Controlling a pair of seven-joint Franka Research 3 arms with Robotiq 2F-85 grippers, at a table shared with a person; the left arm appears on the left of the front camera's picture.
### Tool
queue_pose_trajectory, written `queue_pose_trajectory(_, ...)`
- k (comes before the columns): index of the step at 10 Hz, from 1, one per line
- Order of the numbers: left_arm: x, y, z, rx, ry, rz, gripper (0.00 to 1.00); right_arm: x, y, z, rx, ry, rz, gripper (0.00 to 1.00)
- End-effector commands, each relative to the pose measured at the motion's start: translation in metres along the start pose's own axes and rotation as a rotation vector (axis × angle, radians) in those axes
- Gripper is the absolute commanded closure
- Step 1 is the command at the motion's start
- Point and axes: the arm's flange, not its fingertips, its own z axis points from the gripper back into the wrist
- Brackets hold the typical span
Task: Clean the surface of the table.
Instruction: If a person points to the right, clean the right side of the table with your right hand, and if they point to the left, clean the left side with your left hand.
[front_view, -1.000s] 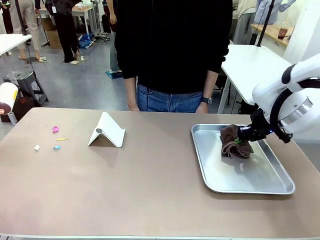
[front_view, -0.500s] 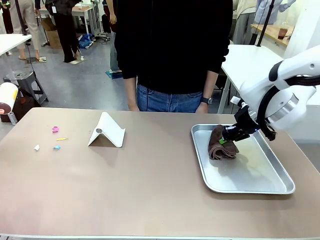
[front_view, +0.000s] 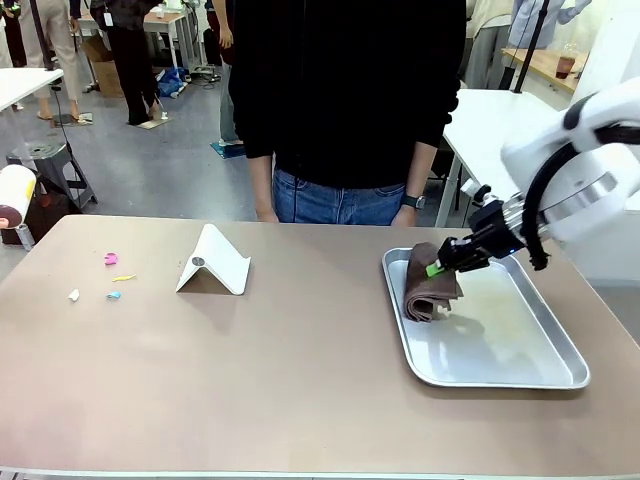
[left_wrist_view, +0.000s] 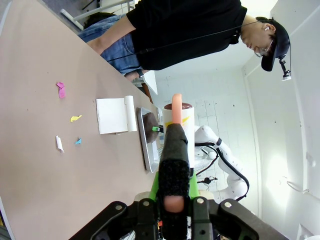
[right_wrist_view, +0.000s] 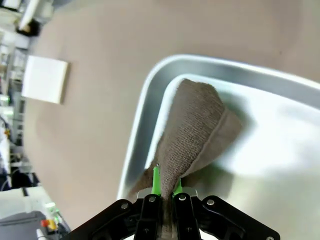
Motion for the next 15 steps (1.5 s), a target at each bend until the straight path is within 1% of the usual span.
queue_pose_trajectory(1, -0.002, -0.004, 0.0, -0.002, 0.001, -0.006, 1.0, -0.022, -0.004, 0.048, 0.118, -0.097, 0.017, 0.93)
queue_pose_trajectory(3, -0.002, -0.004, 0.0, -0.002, 0.001, -0.006, 1.0, -0.039, -0.004, 0.086, 0.248, -0.156, 0.029, 0.93)
queue_pose_trajectory(7, -0.002, -0.004, 0.0, -0.002, 0.001, -0.006, 1.0, -0.078, -0.011, 0.14, 0.627, -0.164, 0.046, 0.93)
queue_pose_trajectory(8, -0.002, -0.004, 0.0, -0.002, 0.001, -0.006, 1.0, -0.093, -0.016, 0.158, 0.738, -0.166, 0.05, 0.93)
queue_pose_trajectory(9, -0.002, -0.004, 0.0, -0.002, 0.001, -0.006, 1.0, -0.106, -0.023, 0.174, 0.82, -0.178, 0.034, 0.93)
queue_pose_trajectory(10, -0.002, -0.004, 0.0, -0.002, 0.001, -0.006, 1.0, -0.12, -0.03, 0.19, 0.852, -0.213, 0.004, 0.93)
queue_pose_trajectory(11, -0.002, -0.004, 0.0, -0.002, 0.001, -0.006, 1.0, -0.133, -0.039, 0.203, 0.825, -0.267, -0.033, 0.93)
queue_pose_trajectory(13, -0.002, -0.004, 0.0, -0.002, 0.001, -0.006, 1.0, -0.159, -0.065, 0.229, 0.821, -0.348, -0.107, 0.93)
queue_pose_trajectory(15, -0.002, -0.004, 0.0, -0.002, 0.001, -0.006, 1.0, -0.177, -0.092, 0.245, 0.835, -0.412, -0.167, 0.93)
